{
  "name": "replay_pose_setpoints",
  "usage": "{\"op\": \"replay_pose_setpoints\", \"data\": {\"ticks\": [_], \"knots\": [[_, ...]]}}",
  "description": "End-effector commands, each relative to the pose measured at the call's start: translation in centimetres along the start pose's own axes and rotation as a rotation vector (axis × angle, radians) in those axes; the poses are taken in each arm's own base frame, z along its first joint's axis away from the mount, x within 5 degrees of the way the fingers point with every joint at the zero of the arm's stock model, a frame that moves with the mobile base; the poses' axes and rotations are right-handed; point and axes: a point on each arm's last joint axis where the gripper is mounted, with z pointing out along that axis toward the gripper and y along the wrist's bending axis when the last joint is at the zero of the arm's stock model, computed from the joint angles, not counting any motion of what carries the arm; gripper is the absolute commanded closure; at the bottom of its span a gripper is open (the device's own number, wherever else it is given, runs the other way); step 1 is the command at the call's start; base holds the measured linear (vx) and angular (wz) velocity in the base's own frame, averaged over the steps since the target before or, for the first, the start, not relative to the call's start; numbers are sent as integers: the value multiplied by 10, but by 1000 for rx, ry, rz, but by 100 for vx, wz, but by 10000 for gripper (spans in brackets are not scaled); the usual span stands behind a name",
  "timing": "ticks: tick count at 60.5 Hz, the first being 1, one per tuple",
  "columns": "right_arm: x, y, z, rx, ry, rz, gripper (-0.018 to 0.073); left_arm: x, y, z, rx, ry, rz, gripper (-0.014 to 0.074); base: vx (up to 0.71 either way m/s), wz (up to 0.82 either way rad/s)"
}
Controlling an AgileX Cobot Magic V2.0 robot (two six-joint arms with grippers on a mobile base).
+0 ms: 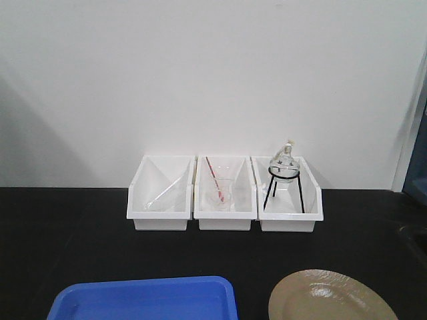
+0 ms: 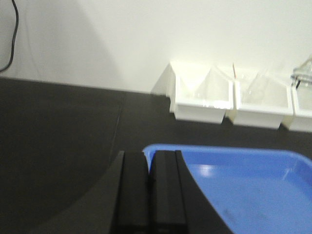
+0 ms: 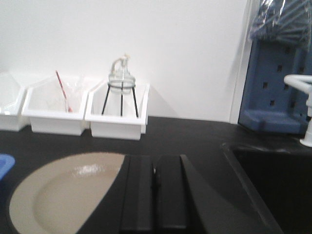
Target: Place disk in tray to left cabinet
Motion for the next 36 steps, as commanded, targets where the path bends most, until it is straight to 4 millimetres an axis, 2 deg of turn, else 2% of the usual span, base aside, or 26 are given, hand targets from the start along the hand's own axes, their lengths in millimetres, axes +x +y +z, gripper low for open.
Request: {"op": "replay_pose_setpoints", "data": {"ticks": [1, 11, 18, 28, 36], "knots": [[-28, -2, -1, 9, -141, 35, 564, -19, -1, -2, 12, -205, -17, 603, 0, 0], [-76, -8, -9, 18, -249, 77, 563, -61, -5, -12, 26, -354, -15, 603, 0, 0], [-101, -10, -13, 19, -220, 76, 559, -97, -9, -22, 33, -427, -12, 600, 0, 0], [-115, -12, -3, 17, -142, 70, 549, -133, -12, -18, 33, -410, -11, 592, 0, 0], [-110, -11, 15, 11, -56, 70, 522, -134, -12, 1, 24, -319, -11, 575, 0, 0]]}}
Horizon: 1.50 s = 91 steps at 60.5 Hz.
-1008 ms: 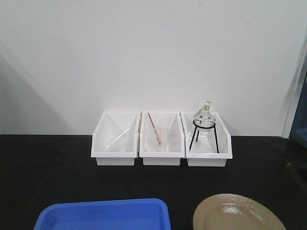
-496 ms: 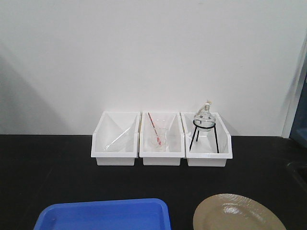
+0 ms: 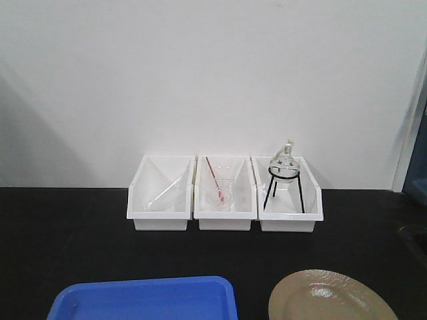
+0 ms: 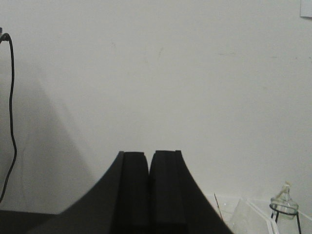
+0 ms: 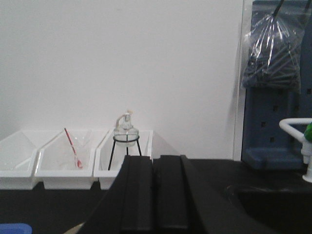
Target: Place disk in tray to left cabinet
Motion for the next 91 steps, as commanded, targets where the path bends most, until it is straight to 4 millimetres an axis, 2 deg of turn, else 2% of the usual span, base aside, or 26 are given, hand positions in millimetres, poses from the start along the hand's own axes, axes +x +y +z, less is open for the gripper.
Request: {"op": "replay_pose_setpoints", "data": {"ticks": [1, 9, 15, 23, 31, 39, 45, 55, 64, 76, 84, 91], "knots": [[-11, 0, 12, 2, -23, -6, 517, -5, 0, 16, -6, 16, -9, 571, 0, 0], [-3, 0, 29, 0, 65, -6, 442, 8, 1, 31, -16, 126, -4, 526, 0, 0], [1, 0, 39, -1, 99, -5, 354, 16, 2, 40, -21, 181, -3, 470, 0, 0], [7, 0, 50, -3, 142, -5, 213, 30, 3, 49, -30, 269, -3, 349, 0, 0], [13, 0, 57, -4, 193, -5, 141, 39, 4, 55, -36, 333, -6, 232, 0, 0], [17, 1, 61, -3, 222, 20, 142, 42, 4, 58, -38, 356, -7, 202, 0, 0], [20, 1, 60, 1, 258, 101, 142, 45, 4, 57, -40, 387, -7, 202, 0, 0], [30, 6, 60, 33, 372, 517, 142, 54, 5, 52, -47, 502, -8, 202, 0, 0], [41, 7, 75, 114, 429, 855, 142, 59, 5, 49, -51, 560, -9, 202, 0, 0], [74, 4, 106, 267, 547, 1021, 142, 58, 5, 50, -50, 551, -9, 202, 0, 0], [96, 3, 119, 368, 619, 1101, 142, 58, 5, 50, -50, 551, -9, 202, 0, 0], [115, 3, 127, 428, 702, 1104, 142, 58, 5, 50, -50, 551, -9, 202, 0, 0]]}}
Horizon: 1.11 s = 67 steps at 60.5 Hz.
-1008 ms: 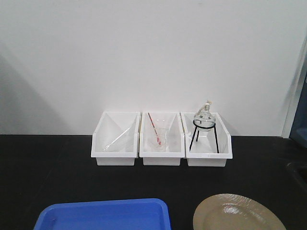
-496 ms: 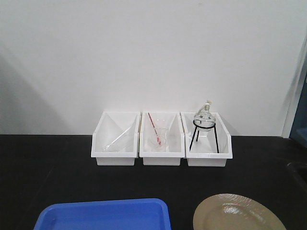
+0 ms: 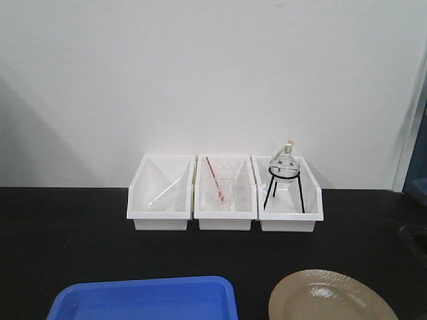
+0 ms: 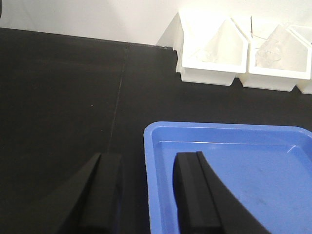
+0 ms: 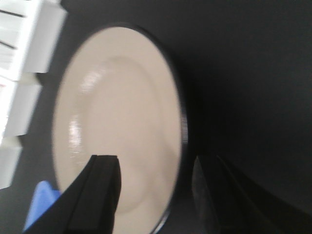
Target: Place disk in tray to left cabinet
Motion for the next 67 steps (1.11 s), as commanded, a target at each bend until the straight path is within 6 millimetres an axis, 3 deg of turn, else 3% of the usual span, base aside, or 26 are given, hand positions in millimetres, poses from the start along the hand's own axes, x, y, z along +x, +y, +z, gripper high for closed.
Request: {"op": "replay_pose_setpoints", "data": {"ticks": [1, 22, 44, 52, 67], "knots": [[-9, 9, 9, -13, -51, 17, 142, -15, -1, -1, 6, -95, -8, 202, 0, 0], [-17, 25, 47, 77, 21, -23, 142, -15, -1, -1, 6, -94, -8, 202, 0, 0], [-15, 23, 76, 161, 82, 4, 158, -15, -1, -1, 6, -94, -8, 202, 0, 0], [-16, 23, 77, 160, 77, 4, 231, -15, -1, -1, 6, -94, -8, 202, 0, 0], [-16, 23, 77, 159, 75, 10, 478, -15, -1, -1, 6, -93, -8, 202, 0, 0]]}}
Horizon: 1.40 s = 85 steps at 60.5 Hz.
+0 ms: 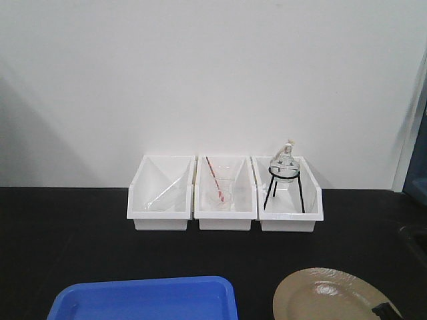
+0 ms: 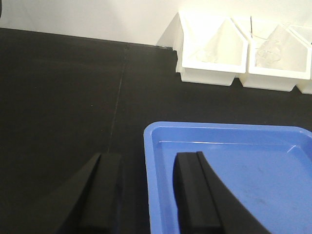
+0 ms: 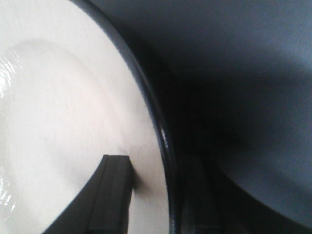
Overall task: Place disk in tray to left cabinet
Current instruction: 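Grasp the beige plate rim with the right gripper and lift it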
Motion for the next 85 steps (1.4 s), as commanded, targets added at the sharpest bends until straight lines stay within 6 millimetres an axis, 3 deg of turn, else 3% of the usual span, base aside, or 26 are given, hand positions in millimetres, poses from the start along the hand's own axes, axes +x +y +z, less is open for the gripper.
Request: {"op": "replay_pose_setpoints", "data": {"ticks": [1, 8, 40, 62, 73, 85], "knots": [[-6, 10, -7, -51, -41, -4, 491, -15, -1, -1, 6, -93, -8, 202, 0, 0], [-6, 11, -11, -60, -38, -4, 574, -15, -1, -1, 6, -92, -8, 202, 0, 0], [-19, 36, -83, -352, -262, -55, 564, -14, -1, -1, 5, -87, -8, 202, 0, 0], [-19, 47, -97, -412, -231, 8, 561, -14, -1, -1, 5, -87, -8, 202, 0, 0], [4, 88, -110, -554, -207, -90, 561, -14, -1, -1, 5, -87, -8, 202, 0, 0], [59, 131, -98, -659, -124, -166, 561, -14, -1, -1, 5, -87, -8, 202, 0, 0]]}}
